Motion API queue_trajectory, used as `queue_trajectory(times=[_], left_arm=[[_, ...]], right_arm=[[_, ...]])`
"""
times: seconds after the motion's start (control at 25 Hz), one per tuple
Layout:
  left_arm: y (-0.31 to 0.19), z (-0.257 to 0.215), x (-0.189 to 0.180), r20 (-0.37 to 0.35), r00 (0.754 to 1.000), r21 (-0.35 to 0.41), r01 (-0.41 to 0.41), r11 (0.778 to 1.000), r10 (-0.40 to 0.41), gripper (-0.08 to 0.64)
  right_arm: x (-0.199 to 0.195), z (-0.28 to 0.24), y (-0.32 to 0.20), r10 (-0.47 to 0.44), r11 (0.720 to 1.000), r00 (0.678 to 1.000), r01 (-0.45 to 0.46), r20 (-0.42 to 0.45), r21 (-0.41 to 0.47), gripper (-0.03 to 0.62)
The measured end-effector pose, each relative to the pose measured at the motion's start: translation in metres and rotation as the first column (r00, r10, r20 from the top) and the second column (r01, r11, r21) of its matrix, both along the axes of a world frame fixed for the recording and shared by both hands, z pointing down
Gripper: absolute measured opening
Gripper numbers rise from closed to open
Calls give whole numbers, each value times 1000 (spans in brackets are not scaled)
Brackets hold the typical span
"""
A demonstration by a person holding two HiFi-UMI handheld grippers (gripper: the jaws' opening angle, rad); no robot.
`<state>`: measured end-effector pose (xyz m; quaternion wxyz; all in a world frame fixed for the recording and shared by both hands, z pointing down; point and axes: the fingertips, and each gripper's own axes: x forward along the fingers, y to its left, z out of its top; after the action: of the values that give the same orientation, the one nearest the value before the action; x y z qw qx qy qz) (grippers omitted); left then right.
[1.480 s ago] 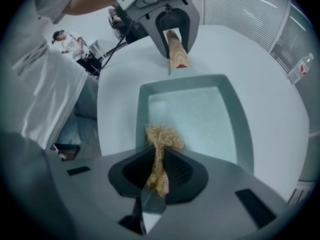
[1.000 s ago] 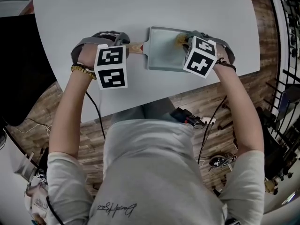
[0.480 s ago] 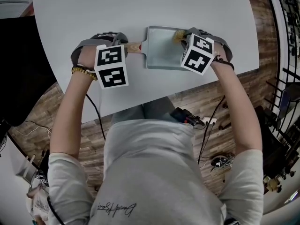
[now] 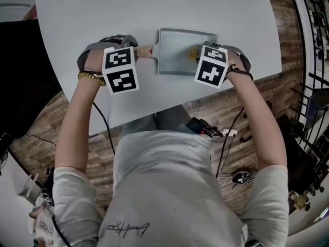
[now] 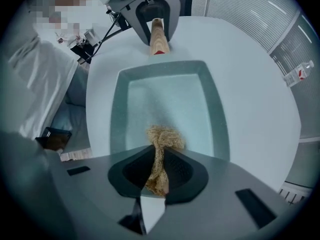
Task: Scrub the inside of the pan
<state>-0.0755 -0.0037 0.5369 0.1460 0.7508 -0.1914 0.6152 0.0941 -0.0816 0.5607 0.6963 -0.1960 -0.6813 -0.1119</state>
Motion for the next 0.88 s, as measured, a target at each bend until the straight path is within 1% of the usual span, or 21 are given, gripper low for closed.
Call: queue_trajectory(times=[0.2,0.32,0.44,0.52,0.6,0.76,0.88], left_arm=[[-1,2,-1,-5,1000,2,3,1000,-3,155],[-1,4,-1,-2,1000,3,1,1000,-1,155],[-2,4,-1,0,1000,4,-2,1000,2,155],[-2,3,0,2,1000,7,-4,1000,4,155],[-2,3,0,3,1000,12,-8,1000,8,155],[-2,5,0,-6,1000,11,-22,1000,22,155],[-3,3,0,-13,999,-1,-39,999,39,155]], right_arm=[[14,1,25,5,993,997,-14,-75,-120,69],[20,1,35,-28,983,994,8,-107,-183,69],[23,-1,40,-44,972,989,9,-142,-234,67],[24,-2,40,-46,969,987,6,-156,-248,69],[24,-3,39,-47,969,987,9,-151,-247,67],[21,-2,39,-36,975,996,17,-84,-222,69],[20,-7,37,0,979,999,-9,-45,-204,69]])
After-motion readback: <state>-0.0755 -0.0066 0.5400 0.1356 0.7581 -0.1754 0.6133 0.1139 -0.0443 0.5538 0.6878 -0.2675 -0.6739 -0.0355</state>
